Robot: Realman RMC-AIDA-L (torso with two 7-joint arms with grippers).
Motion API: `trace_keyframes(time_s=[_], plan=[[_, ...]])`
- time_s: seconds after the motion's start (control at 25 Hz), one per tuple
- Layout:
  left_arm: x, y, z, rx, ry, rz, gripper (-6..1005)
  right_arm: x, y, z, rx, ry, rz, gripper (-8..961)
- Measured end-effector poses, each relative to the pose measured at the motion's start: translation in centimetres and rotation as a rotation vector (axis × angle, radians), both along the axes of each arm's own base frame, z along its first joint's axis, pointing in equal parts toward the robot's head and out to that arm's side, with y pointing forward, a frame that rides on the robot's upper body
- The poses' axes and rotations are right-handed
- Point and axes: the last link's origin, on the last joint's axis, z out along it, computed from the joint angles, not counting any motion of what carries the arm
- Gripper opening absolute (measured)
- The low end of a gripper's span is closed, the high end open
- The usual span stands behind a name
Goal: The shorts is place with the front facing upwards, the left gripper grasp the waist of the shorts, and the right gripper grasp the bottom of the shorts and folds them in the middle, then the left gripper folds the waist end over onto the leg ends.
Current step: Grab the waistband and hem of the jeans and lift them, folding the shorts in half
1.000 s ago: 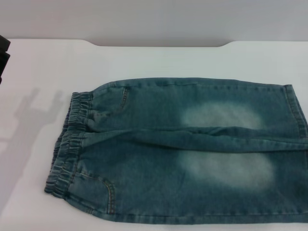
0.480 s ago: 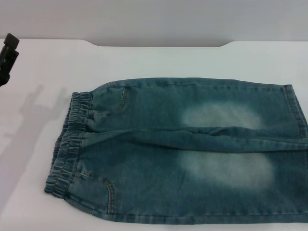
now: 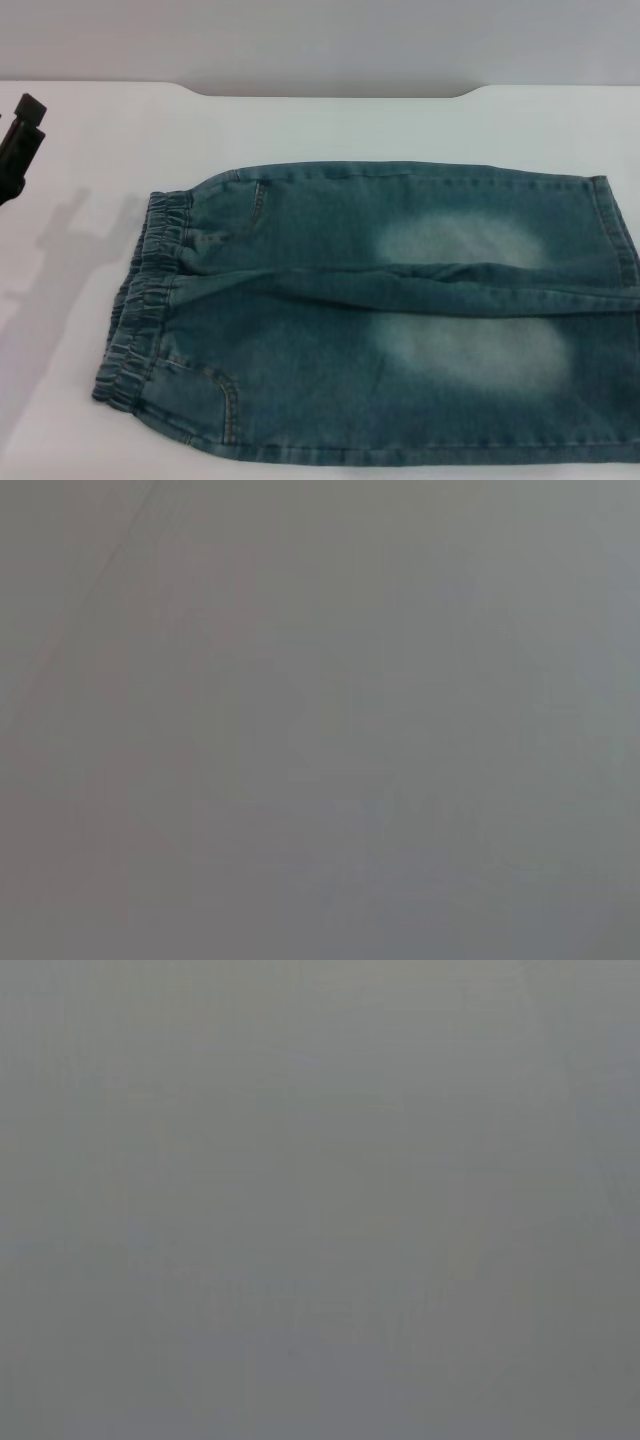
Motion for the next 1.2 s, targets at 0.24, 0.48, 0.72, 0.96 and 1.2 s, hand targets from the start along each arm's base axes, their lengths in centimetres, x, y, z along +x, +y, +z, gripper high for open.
trace_keyframes(time_s=[0.24,0.48,0.72,0.96,1.2], plan=[[-0.4,-0.8,0.4,0.025,0.018,0.0,729,0.3,-0.5,0.1,-0.003,-0.008,-0.007,475],[0.2,-0.5,0.4,0.035,0.031,-0.029,728,0.7,-1.0,0.9,0.022,-0.026,-0.01,475],[1.3,-0.1,0.1,-0.008,0.04,-0.095,726,-0.4,-1.3,1.1,-0.051,-0.057,0.113,475],[2.5,1.1,1.7,-0.116,0.028,-0.215,722,-3.3,-0.6,1.4,-0.212,-0.057,0.361,476],[4.2,3.6,6.7,-0.239,0.009,-0.355,718,-5.7,-1.5,4.2,-0.313,-0.023,0.558,476]])
